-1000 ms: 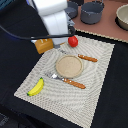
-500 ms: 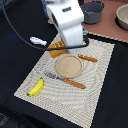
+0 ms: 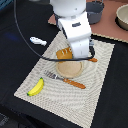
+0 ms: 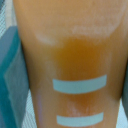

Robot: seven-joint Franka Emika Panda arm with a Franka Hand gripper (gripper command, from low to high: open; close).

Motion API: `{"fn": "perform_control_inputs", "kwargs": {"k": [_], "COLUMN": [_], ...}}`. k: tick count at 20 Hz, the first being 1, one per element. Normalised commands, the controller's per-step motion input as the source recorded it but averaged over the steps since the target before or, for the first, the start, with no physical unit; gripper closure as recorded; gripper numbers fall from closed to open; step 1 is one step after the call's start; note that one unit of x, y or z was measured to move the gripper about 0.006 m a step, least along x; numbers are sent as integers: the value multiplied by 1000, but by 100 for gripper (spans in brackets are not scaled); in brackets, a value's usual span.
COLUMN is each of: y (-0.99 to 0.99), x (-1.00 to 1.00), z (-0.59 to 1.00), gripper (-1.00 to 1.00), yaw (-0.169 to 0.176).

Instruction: Interact with the objects in diverse but meaningful ways.

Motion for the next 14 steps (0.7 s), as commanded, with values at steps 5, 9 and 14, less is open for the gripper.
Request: {"fn": "perform_control_inputs", "kwargs": {"k": [5, 9, 14], "y": [110, 99, 187], "x": [494, 594, 567], "z": [-161, -80, -14], "gripper": [100, 100, 100], "yaw": [-14, -29, -31]}}
